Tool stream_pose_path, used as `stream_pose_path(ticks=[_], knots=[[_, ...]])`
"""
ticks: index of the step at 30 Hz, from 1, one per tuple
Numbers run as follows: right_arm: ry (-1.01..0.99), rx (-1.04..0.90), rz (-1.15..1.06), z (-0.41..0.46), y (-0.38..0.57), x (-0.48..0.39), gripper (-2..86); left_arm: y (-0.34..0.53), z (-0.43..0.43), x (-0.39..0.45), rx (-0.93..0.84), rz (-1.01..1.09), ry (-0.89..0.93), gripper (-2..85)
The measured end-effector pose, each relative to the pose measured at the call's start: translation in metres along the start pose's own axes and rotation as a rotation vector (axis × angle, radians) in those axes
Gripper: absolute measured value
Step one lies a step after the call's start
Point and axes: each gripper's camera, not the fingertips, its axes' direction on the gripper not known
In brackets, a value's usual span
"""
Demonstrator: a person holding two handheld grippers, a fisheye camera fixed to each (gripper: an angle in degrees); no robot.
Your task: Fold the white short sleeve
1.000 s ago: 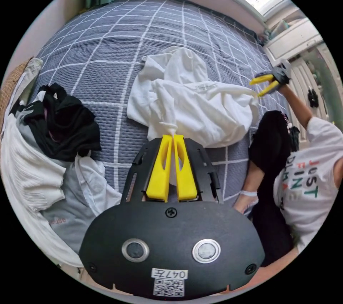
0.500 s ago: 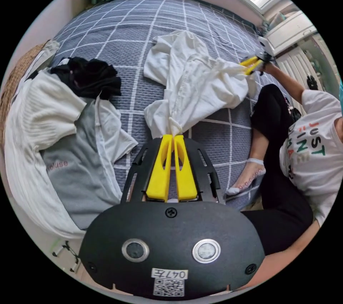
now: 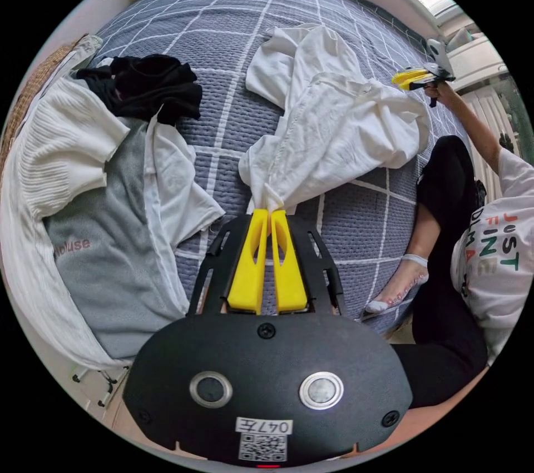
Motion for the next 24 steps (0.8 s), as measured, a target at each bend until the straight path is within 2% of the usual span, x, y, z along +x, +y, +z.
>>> stream_pose_path(ticks=[3, 7, 12, 17, 22, 24], knots=[[-0.156, -0.042, -0.017, 0.021, -0.011, -0.003, 4.2, 0.003, -0.003, 0.002, 0.012, 0.011, 0.0, -0.7], [-0.032, -0.094, -0.047, 0.032, -0.008, -0.027, 2.3, 0.006, -0.007, 0.004, 0.031, 0.027, 0.006, -0.7], [-0.134, -0.057, -0.049, 0.031, -0.003, -0.041, 0.1, 0.014, -0.023, 0.006, 0.078, 0.042, 0.02, -0.6], [0.139, 0.142, -0.284, -0.017, 0.016, -0.133, -0.4, 0.028, -0.061, 0.007, 0.2, 0.1, 0.063, -0.5], [0.264, 0.13, -0.481, -0.031, 0.035, -0.211, -0.5, 0.041, -0.114, -0.001, 0.389, 0.095, 0.106, 0.4], [0.258, 0.129, -0.503, -0.034, 0.041, -0.229, -0.5, 0.027, -0.132, 0.012, 0.425, 0.179, 0.143, 4.4]])
